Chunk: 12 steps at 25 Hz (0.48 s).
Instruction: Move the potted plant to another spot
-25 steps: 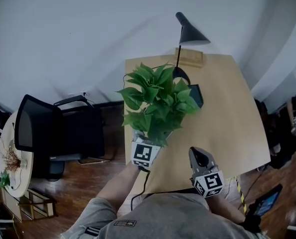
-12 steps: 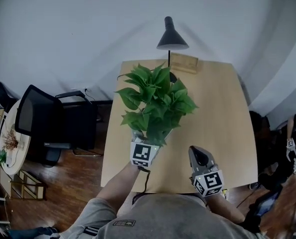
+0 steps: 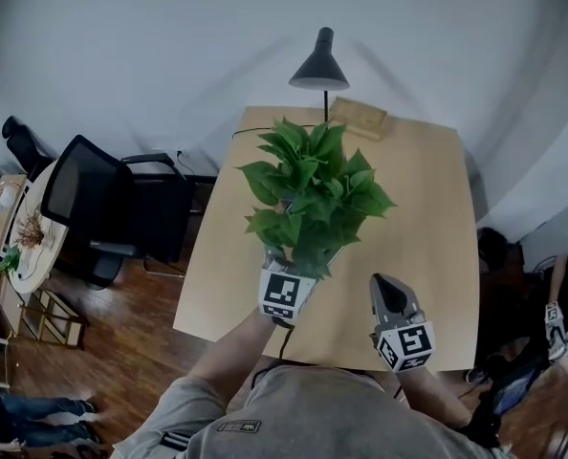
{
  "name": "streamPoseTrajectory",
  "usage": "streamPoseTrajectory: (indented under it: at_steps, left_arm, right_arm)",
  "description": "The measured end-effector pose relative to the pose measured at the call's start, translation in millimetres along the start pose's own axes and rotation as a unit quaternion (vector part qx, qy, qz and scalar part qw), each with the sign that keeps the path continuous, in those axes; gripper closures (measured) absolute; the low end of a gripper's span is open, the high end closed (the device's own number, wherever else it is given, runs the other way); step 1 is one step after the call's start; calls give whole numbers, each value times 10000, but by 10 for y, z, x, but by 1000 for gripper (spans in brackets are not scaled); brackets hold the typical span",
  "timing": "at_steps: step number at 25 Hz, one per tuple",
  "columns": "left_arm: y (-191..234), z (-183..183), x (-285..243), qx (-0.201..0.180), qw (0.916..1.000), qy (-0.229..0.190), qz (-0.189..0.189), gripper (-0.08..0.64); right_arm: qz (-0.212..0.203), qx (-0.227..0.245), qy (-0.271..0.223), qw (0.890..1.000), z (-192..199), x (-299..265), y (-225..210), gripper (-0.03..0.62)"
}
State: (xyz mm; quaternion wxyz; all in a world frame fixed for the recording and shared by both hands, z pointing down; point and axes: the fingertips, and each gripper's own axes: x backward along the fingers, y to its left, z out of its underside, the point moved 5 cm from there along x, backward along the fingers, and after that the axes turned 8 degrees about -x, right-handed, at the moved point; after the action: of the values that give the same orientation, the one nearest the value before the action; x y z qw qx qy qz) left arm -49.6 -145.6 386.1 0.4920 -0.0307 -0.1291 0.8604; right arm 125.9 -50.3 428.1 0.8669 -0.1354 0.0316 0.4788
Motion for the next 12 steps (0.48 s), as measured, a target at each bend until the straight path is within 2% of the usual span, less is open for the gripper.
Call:
streamPoseTrajectory:
  at_steps: [4, 9, 12]
  left_arm:
    - [1, 20, -24, 63, 9998, -68, 147, 34]
    - [-548, -63, -167, 20, 9991, -151, 388, 35]
    - [-629, -76, -200, 63, 9986, -208, 486, 34]
  right_arm:
    - [142, -6, -36, 9999, 0, -54, 28, 588]
    - [360, -123, -127, 9992, 87, 338, -256, 588]
    - [490, -77, -139, 9987, 84, 415, -276, 588]
